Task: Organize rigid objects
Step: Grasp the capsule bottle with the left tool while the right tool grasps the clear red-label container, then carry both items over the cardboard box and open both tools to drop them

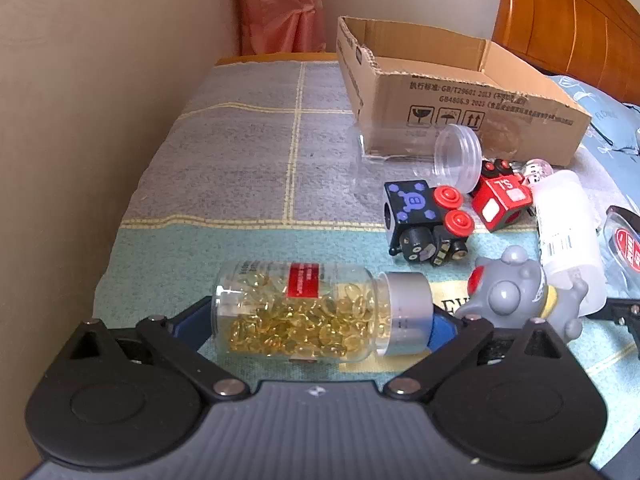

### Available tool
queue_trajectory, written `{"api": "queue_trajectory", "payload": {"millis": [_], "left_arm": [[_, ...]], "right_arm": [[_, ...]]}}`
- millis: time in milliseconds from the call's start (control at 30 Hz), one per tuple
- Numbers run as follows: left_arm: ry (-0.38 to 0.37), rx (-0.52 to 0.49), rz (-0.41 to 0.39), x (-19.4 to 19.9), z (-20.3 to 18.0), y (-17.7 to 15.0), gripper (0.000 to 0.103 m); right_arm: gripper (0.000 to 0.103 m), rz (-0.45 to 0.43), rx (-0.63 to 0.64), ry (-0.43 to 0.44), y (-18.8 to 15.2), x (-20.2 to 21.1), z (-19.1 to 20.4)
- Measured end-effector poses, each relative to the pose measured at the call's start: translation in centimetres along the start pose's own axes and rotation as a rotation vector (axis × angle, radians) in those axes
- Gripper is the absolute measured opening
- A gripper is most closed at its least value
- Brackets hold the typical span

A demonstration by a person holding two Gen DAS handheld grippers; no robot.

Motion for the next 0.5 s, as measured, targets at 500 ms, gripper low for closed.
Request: {"api": "queue_trajectory", "payload": {"millis": [500], "left_arm": [[-0.011, -0.057, 0.007, 1.5, -0.2, 0.1, 0.093]], "right_arm": [[0.078, 0.032, -0.055, -0.006, -0.8, 1.5, -0.7]]}}
Point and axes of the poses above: each gripper's, at about its wrist camera, not at the fingertips, and x roughly against the way its jaws point, z to its left, y to its top, the point moved 9 cm from there along -x, roughly the way its jaws point, and after that the axes turned 15 degrees about z, right-handed, at the moved point
